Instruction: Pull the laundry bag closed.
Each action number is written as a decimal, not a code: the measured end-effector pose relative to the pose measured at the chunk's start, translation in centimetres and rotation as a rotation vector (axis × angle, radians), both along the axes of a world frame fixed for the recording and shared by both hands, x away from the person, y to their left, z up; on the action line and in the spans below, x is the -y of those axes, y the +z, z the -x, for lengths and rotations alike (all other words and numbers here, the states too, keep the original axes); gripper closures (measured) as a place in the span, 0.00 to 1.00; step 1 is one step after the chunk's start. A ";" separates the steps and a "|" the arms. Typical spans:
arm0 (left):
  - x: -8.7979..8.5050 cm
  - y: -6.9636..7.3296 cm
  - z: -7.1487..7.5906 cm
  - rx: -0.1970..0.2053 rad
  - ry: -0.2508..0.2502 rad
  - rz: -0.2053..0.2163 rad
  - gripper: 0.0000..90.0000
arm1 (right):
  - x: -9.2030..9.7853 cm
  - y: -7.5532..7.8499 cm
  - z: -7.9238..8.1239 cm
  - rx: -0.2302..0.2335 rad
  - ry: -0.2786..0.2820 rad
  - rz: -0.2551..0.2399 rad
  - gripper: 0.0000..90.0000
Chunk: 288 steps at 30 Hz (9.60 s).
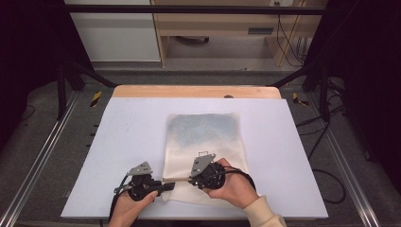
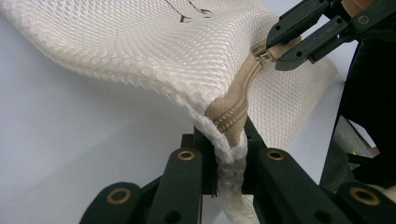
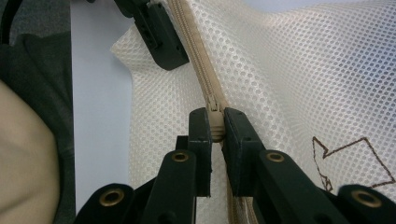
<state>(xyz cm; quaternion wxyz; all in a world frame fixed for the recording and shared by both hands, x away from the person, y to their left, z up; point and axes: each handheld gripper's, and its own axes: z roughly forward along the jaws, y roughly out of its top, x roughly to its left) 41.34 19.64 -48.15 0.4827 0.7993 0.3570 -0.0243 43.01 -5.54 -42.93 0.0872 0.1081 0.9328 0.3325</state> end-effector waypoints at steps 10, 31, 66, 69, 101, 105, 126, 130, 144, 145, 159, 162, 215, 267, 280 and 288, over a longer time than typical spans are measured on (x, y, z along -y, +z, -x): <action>0.1 0.0 0.0 -0.002 -0.003 -0.006 0.92 | 0.8 0.1 0.1 -0.002 -0.013 -0.001 0.91; 0.3 -0.1 0.2 0.003 -0.011 -0.016 0.92 | 2.2 0.2 0.4 -0.008 -0.029 -0.011 0.91; 0.6 -0.2 0.3 0.005 -0.016 -0.021 0.92 | 4.2 0.4 0.9 -0.007 -0.065 -0.031 0.91; 0.6 -0.1 0.3 0.008 -0.018 -0.022 0.92 | 4.4 0.4 0.9 -0.004 -0.066 -0.033 0.91; 0.8 -0.1 0.4 0.015 -0.021 -0.029 0.92 | 6.2 0.6 1.2 0.001 -0.101 -0.045 0.91; 0.8 -0.1 0.4 0.016 -0.022 -0.030 0.92 | 6.4 0.6 1.2 0.001 -0.104 -0.051 0.91; 0.8 -0.1 0.3 0.016 -0.023 -0.032 0.92 | 7.3 0.6 1.4 0.002 -0.122 -0.047 0.91; 0.8 -0.1 0.4 0.016 -0.024 -0.033 0.92 | 7.5 0.5 1.4 0.001 -0.123 -0.051 0.91; 0.8 -0.1 0.4 0.017 -0.023 -0.033 0.92 | 8.0 0.4 1.5 -0.004 -0.133 -0.052 0.91; 0.8 -0.1 0.4 0.018 -0.023 -0.035 0.92 | 8.1 0.4 1.5 -0.007 -0.136 -0.054 0.91; 0.8 -0.1 0.4 0.018 -0.022 -0.036 0.92 | 8.8 0.2 1.6 -0.011 -0.147 -0.053 0.91; 0.8 -0.1 0.4 0.018 -0.023 -0.035 0.92 | 9.0 0.1 1.6 -0.014 -0.152 -0.054 0.91; 0.8 -0.1 0.4 0.020 -0.022 -0.040 0.91 | 11.4 -0.6 1.9 -0.032 -0.191 -0.048 0.91; 0.6 0.0 0.3 0.027 -0.010 -0.047 0.91 | 14.4 -1.2 2.6 -0.040 -0.254 -0.047 0.91; 0.5 0.0 0.3 0.029 -0.006 -0.048 0.91 | 15.2 -1.2 2.8 -0.034 -0.269 -0.055 0.91; 0.5 0.0 0.3 0.030 -0.004 -0.048 0.91 | 15.7 -1.2 2.9 -0.034 -0.283 -0.057 0.91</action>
